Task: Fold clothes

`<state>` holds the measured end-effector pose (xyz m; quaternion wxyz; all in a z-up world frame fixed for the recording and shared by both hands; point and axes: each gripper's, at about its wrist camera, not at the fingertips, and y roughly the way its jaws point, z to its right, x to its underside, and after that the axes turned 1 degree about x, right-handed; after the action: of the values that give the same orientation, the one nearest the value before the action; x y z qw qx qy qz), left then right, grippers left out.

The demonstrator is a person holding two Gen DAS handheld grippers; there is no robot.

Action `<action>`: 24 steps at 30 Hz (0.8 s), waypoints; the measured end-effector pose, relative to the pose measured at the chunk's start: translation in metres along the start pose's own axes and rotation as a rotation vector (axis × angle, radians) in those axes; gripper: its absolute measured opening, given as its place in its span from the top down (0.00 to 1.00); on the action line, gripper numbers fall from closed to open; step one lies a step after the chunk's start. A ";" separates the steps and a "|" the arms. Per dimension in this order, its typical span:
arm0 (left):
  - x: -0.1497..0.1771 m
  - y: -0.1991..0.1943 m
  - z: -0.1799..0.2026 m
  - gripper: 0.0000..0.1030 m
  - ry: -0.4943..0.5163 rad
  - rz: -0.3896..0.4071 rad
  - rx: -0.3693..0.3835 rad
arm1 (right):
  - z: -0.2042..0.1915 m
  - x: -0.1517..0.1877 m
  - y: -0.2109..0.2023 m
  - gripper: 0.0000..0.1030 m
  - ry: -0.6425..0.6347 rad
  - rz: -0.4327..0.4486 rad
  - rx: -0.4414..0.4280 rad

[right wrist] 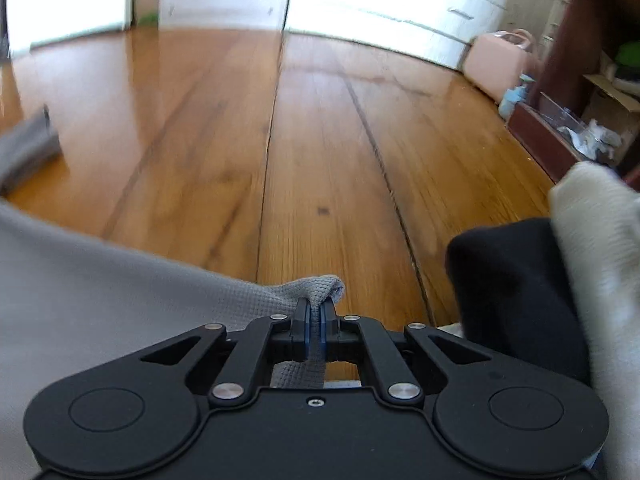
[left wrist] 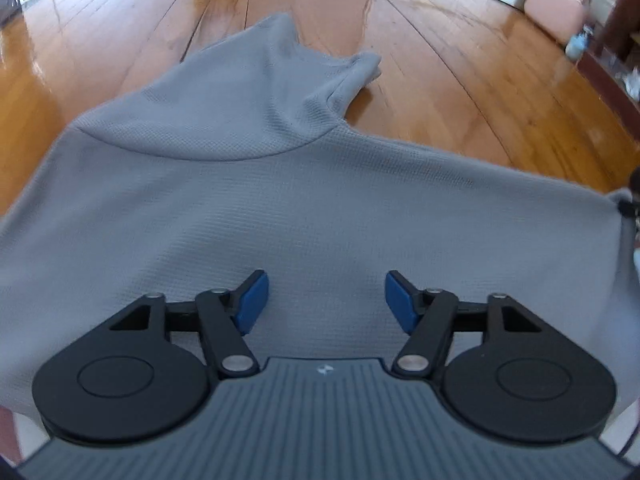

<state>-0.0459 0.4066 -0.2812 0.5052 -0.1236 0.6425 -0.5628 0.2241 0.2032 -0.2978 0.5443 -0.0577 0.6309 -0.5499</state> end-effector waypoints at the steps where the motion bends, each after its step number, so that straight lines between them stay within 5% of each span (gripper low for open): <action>1: 0.001 -0.002 -0.001 0.34 0.003 -0.012 -0.014 | -0.001 0.001 0.002 0.96 -0.002 0.004 0.015; 3: 0.005 -0.008 -0.003 0.30 0.000 -0.028 -0.022 | -0.001 0.001 0.004 0.95 0.021 -0.004 0.024; 7: 0.019 -0.019 -0.001 0.25 0.043 -0.060 -0.069 | -0.005 0.008 -0.014 0.79 0.082 -0.005 0.175; 9: 0.027 -0.023 -0.002 0.14 0.045 -0.107 -0.081 | -0.008 0.017 -0.042 0.56 0.107 0.038 0.197; 11: 0.037 -0.028 -0.003 0.13 0.033 -0.124 -0.080 | -0.014 0.036 -0.074 0.46 0.102 0.072 0.097; 15: 0.055 -0.043 0.000 0.12 0.019 -0.143 -0.083 | -0.018 0.085 -0.113 0.45 0.190 -0.045 -0.065; 20: 0.066 -0.055 -0.003 0.12 -0.038 -0.150 -0.034 | -0.009 0.152 -0.131 0.45 0.484 -0.166 -0.164; 24: 0.073 -0.060 0.002 0.12 -0.030 -0.151 -0.037 | -0.015 0.166 -0.130 0.43 0.476 -0.171 -0.138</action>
<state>-0.1029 0.3320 -0.2673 0.4685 -0.1893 0.6339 -0.5855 0.0780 0.0502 -0.3056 0.3267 -0.0168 0.7699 -0.5479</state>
